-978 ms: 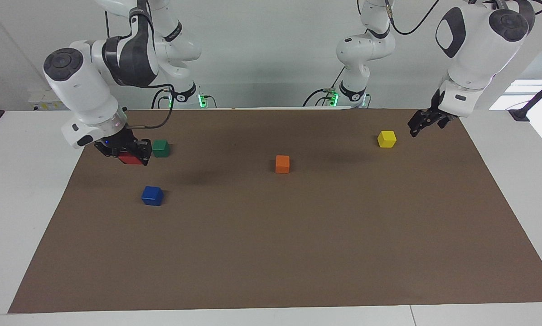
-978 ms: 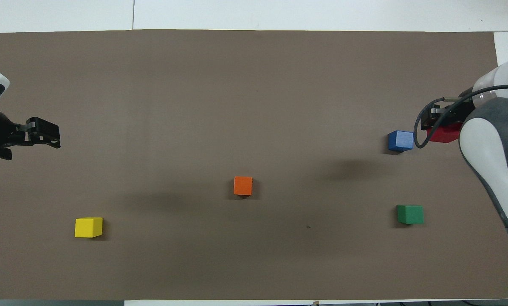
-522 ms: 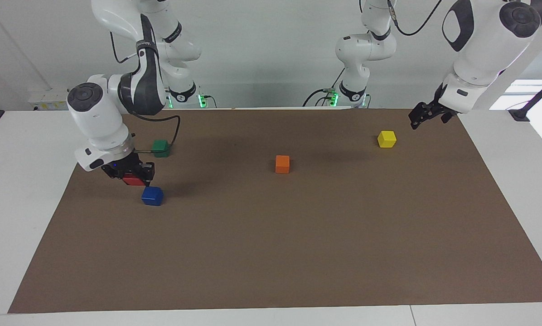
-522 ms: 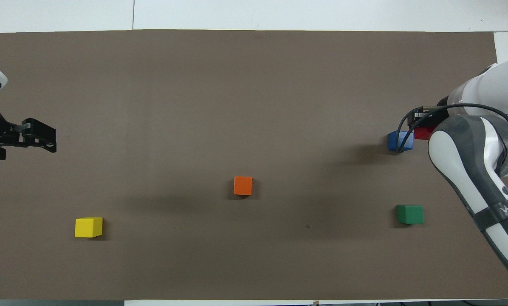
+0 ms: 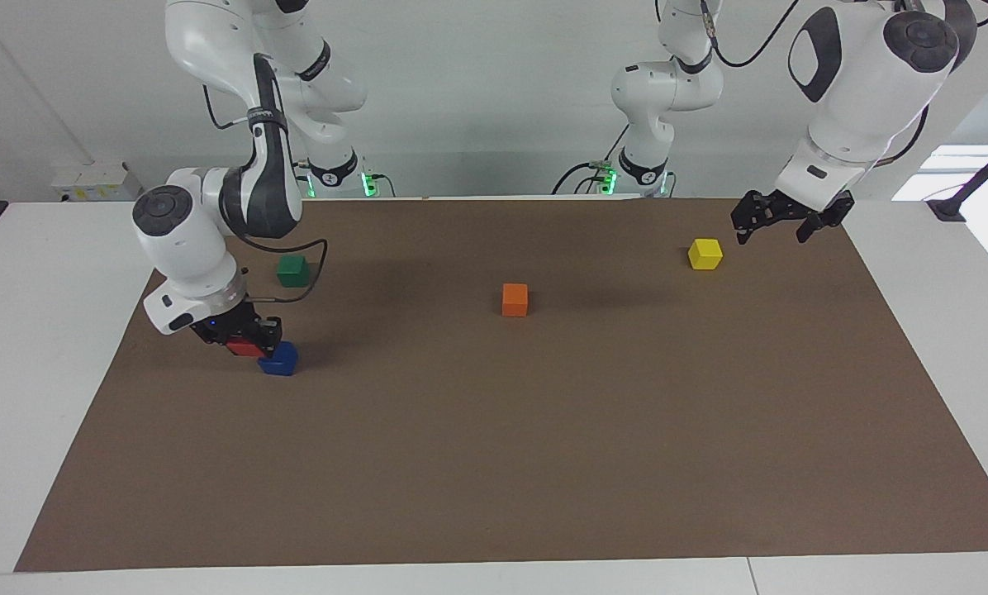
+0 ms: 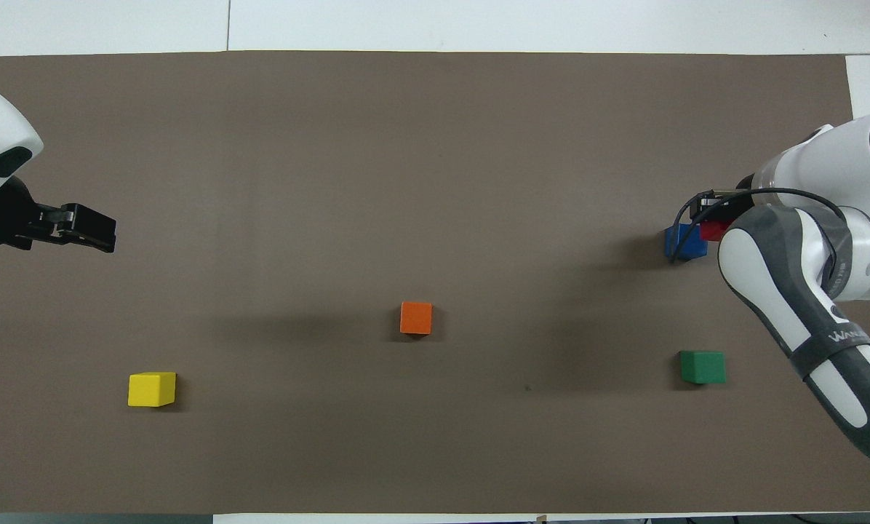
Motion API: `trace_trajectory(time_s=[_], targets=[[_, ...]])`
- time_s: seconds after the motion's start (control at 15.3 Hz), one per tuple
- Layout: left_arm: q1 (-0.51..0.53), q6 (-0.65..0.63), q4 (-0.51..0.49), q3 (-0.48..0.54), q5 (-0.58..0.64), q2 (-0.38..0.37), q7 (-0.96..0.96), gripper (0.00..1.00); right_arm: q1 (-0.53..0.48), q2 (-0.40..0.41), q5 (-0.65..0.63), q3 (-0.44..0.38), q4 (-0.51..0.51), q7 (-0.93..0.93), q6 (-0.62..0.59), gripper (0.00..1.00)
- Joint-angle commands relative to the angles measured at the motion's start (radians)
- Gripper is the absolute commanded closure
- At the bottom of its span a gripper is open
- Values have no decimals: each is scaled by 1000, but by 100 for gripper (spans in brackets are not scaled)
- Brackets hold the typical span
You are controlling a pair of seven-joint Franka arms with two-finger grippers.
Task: Transfer red block to right arm and stack on blue block
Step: 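Lower the red block onto the blue block with the right gripper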
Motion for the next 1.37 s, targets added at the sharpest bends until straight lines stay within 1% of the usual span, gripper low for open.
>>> trace_trajectory(time_s=[0.0, 0.46, 0.65, 0.91, 1.17, 1.3], targets=[[-9, 28, -14, 8, -14, -15, 22, 0, -14, 11, -19, 12, -10, -7, 36, 100], [1, 31, -32, 11, -14, -26, 5, 0, -1, 41, -19, 13, -13, 36, 68, 100], [3, 29, 15, 13, -6, -15, 11, 0, -3, 39, -19, 13, -36, 39, 73, 100], [26, 29, 15, 11, -14, -17, 6, 0, -4, 31, -16, 13, -66, 56, 80, 100], [29, -9, 8, 5, -14, -41, 5, 0, -3, 22, -16, 13, -62, 87, 54, 100], [27, -23, -27, 4, -14, -63, -1, 0, 3, 22, -16, 15, -57, 131, 54, 100]])
